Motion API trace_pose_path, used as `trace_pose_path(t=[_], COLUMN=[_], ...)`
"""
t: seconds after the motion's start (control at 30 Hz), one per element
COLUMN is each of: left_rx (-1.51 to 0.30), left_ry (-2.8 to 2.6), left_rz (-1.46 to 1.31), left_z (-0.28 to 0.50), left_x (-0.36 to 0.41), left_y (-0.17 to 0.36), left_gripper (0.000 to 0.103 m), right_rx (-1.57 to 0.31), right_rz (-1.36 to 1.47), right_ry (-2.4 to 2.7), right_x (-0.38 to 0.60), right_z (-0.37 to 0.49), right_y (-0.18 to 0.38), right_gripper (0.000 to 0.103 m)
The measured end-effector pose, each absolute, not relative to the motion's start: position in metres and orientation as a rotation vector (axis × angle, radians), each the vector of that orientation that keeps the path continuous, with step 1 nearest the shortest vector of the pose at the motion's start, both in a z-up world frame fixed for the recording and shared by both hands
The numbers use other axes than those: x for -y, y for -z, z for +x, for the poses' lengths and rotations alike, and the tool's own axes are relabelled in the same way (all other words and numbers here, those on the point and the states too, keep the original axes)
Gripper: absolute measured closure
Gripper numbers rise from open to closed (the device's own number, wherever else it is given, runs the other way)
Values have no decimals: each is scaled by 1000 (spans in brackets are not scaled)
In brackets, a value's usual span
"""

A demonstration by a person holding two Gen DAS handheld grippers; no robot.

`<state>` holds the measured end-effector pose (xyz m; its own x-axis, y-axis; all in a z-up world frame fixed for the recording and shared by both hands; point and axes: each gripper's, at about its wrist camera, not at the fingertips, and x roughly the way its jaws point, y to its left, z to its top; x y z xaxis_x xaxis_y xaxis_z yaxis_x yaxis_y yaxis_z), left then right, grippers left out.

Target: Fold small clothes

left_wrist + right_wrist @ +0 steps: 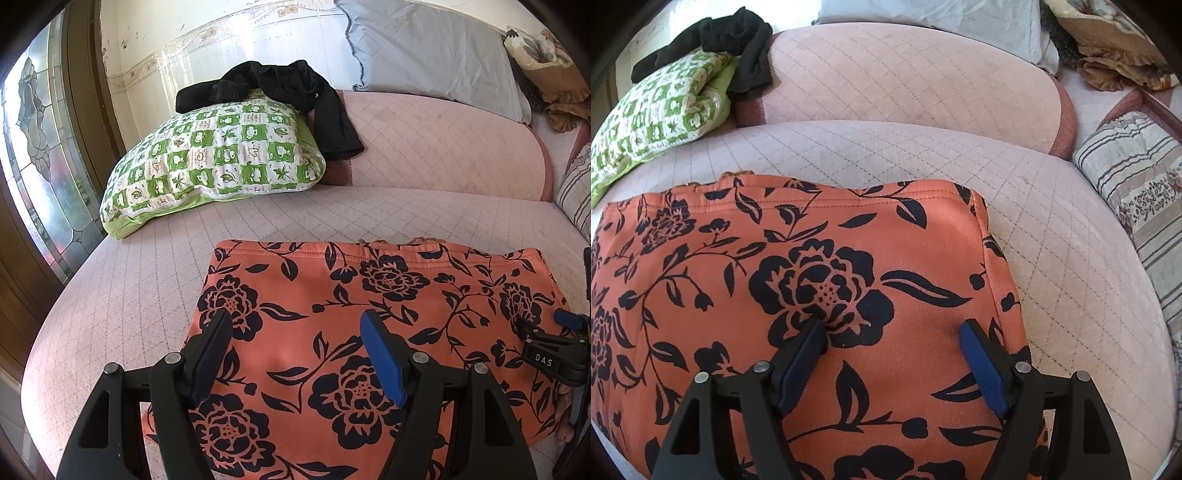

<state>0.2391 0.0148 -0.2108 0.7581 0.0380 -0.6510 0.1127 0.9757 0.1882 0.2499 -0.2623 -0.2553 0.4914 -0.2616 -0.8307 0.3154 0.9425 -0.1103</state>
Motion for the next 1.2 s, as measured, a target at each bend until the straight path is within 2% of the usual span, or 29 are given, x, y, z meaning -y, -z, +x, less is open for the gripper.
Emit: trace_pose_path(t=[0.13, 0.2, 0.23, 0.27, 0.73, 1.03, 1.1, 1.2], left_rx=[-716, -716, -715, -715, -718, -726, -773, -890], left_ry=[32, 30, 30, 30, 24, 9, -13, -76], left_rz=[218, 217, 217, 218, 222, 232, 207, 160], left_z=[241, 242, 242, 241, 239, 224, 226, 234], left_x=[-17, -17, -17, -17, -19, -28, -40, -65], left_y=[211, 211, 211, 211, 211, 206, 210, 223], left_gripper=[30, 30, 30, 30, 30, 30, 30, 30], right_rx=[-991, -996, -1003, -1011, -1036, -939, -926, -927], right_rz=[106, 159, 185, 194, 147, 315, 369, 505], right_ry=[324, 280, 239, 208, 192, 155, 148, 124], right_x=[267, 271, 272, 272, 269, 285, 292, 309], right_z=[252, 253, 254, 255, 254, 218, 205, 187], right_y=[255, 254, 255, 256, 249, 209, 204, 203], right_gripper=[16, 9, 1, 0, 0, 1, 5, 18])
